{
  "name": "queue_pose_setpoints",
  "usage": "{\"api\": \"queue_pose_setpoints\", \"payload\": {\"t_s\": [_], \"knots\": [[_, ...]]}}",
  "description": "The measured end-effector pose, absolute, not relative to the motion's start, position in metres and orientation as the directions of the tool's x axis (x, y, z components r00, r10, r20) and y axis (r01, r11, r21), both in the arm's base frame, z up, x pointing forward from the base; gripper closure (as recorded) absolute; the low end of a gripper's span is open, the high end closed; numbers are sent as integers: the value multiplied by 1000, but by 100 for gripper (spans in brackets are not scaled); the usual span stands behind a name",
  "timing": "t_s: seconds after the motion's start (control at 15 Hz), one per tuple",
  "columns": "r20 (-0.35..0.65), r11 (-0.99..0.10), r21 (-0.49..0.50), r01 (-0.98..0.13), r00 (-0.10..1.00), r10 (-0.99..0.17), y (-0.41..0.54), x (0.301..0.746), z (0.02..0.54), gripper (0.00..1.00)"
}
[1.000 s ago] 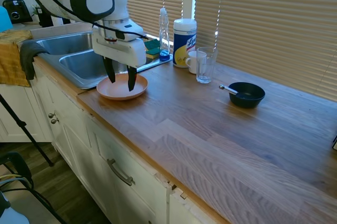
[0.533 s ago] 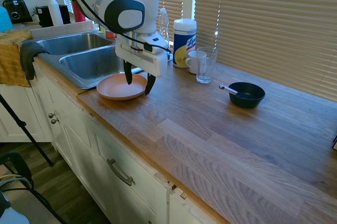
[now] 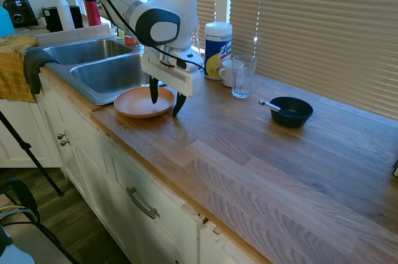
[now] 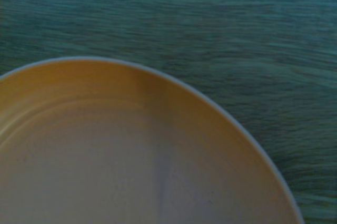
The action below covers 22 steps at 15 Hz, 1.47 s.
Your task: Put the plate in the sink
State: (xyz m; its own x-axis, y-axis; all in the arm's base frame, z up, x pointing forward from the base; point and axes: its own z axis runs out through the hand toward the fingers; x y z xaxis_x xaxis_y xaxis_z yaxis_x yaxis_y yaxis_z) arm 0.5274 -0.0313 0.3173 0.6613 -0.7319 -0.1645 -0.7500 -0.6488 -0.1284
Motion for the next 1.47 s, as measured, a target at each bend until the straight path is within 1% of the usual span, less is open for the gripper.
{"api": "queue_pose_setpoints", "payload": {"t_s": [0.27, 0.73, 1.13, 1.47], "knots": [[-193, -667, -134, -733, 680, -708, -28, 526, 316, 100], [-211, -688, -141, -712, 701, -681, -33, 526, 312, 100], [-257, -698, -178, -694, 717, -648, -58, 540, 306, 100], [-271, -705, -206, -679, 731, -626, -72, 547, 311, 100]]}}
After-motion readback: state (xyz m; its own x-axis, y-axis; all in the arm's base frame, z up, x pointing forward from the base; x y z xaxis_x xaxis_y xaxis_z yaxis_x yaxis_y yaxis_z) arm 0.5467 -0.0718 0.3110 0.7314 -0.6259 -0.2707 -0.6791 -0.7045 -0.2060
